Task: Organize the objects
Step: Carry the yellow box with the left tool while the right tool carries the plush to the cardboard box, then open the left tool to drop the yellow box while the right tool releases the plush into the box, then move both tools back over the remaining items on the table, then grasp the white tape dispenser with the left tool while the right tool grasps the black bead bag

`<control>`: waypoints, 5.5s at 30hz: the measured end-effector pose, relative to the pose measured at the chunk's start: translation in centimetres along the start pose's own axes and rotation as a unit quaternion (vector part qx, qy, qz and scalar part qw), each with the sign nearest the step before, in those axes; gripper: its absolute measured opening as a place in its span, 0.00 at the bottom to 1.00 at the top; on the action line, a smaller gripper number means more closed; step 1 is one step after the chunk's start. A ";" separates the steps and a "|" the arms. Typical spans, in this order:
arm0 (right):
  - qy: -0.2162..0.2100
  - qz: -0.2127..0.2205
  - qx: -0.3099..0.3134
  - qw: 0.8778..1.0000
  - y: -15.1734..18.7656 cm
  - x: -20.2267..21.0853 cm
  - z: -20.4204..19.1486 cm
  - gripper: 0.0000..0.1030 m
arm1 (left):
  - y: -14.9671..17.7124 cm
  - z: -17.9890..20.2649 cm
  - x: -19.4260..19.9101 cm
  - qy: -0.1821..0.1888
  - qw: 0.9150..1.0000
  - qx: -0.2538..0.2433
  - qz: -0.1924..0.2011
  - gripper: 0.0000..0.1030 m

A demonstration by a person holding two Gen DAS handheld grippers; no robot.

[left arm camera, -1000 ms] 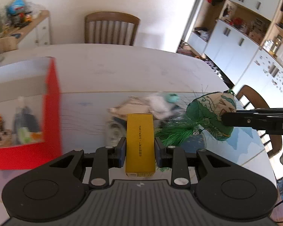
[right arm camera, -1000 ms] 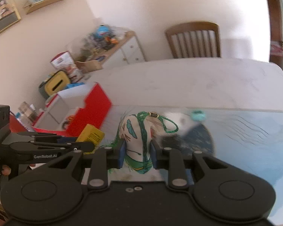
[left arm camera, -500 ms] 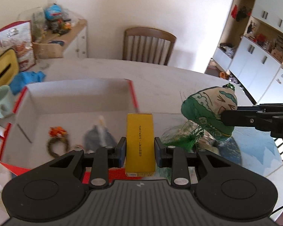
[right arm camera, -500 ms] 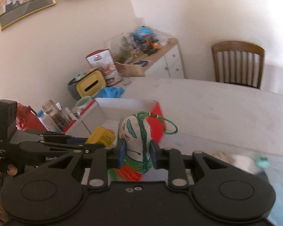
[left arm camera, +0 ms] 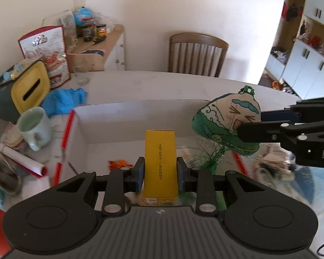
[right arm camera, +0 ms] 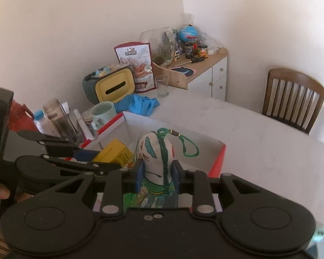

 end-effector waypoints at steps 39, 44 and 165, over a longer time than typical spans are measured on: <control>0.030 -0.129 -0.087 0.987 1.8 -13.1 4.7 0.30 | 1.1 -1.4 -14.2 -0.004 0.990 -0.046 -0.137 0.29; 0.021 -0.117 -0.097 0.988 1.6 -12.1 4.5 0.33 | 1.1 -1.4 -14.1 -0.003 0.990 -0.044 -0.134 0.30; 0.062 -0.051 -0.161 0.984 20.4 9.9 22.2 0.49 | 8.7 26.8 -7.1 0.008 0.995 -0.065 -0.071 0.68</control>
Point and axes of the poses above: each gripper's, at about its wrist camera, not at the fingertips, and x roughly against the way its jaws point, z to its right, y to its underside, the point moved 6 cm from there along -x, roughly the way its jaws point, and after that the axes turned 14 degrees about -y, right-handed, at the moved point
